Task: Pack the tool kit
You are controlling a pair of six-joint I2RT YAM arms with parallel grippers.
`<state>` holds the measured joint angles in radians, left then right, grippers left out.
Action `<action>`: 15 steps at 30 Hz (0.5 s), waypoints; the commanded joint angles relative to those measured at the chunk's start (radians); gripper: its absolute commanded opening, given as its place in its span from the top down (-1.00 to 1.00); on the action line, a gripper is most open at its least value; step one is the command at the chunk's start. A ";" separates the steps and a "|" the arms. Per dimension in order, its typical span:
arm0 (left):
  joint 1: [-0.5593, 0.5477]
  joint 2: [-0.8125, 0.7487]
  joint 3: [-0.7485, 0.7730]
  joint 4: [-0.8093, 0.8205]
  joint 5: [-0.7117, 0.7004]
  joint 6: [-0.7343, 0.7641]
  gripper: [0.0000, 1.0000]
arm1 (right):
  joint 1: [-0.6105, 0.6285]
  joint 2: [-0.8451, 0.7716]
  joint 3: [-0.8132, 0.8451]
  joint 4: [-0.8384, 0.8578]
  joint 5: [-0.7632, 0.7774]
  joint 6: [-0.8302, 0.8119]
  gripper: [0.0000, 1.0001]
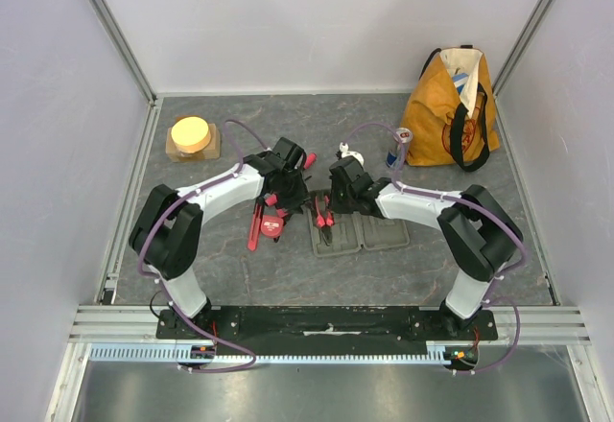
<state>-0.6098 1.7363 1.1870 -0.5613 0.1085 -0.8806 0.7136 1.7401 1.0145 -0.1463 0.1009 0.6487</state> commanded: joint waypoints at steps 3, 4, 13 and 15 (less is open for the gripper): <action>0.007 0.014 0.008 0.057 0.051 0.066 0.17 | 0.032 0.042 0.073 -0.010 0.079 0.003 1.00; 0.008 0.016 0.010 0.057 0.051 0.068 0.16 | 0.037 0.048 0.079 -0.015 0.086 0.000 1.00; 0.019 0.114 0.049 0.001 0.046 0.081 0.28 | 0.075 0.065 0.104 -0.052 0.132 -0.020 0.94; 0.021 0.129 0.048 0.000 0.043 0.083 0.45 | 0.076 0.065 0.107 -0.053 0.131 -0.020 0.86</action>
<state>-0.5953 1.8240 1.2064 -0.5499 0.1528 -0.8410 0.7826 1.8004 1.0748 -0.2012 0.2142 0.6319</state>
